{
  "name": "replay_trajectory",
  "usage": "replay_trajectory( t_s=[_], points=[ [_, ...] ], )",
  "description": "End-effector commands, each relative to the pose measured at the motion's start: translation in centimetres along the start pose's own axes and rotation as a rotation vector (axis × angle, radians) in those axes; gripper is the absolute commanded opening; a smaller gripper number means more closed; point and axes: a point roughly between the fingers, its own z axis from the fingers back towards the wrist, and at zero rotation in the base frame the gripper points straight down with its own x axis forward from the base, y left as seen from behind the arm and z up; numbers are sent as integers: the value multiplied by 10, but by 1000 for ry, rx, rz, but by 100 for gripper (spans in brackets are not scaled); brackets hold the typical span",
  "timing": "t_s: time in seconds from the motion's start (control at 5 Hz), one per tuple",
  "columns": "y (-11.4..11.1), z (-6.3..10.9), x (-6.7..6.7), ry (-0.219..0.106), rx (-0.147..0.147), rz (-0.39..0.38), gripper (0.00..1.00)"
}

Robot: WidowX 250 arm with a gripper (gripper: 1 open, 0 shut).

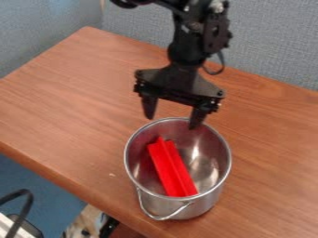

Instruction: Put the red object in the metal pot

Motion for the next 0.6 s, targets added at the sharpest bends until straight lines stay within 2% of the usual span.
replay_trajectory(
  t_s=[0.0, 0.2, 0.4],
  points=[
    [21, 25, 15, -53, -26, 16, 100],
    [36, 46, 19, -46, -54, 32, 100],
    [41, 57, 24, -40, -71, -5, 100]
  ],
)
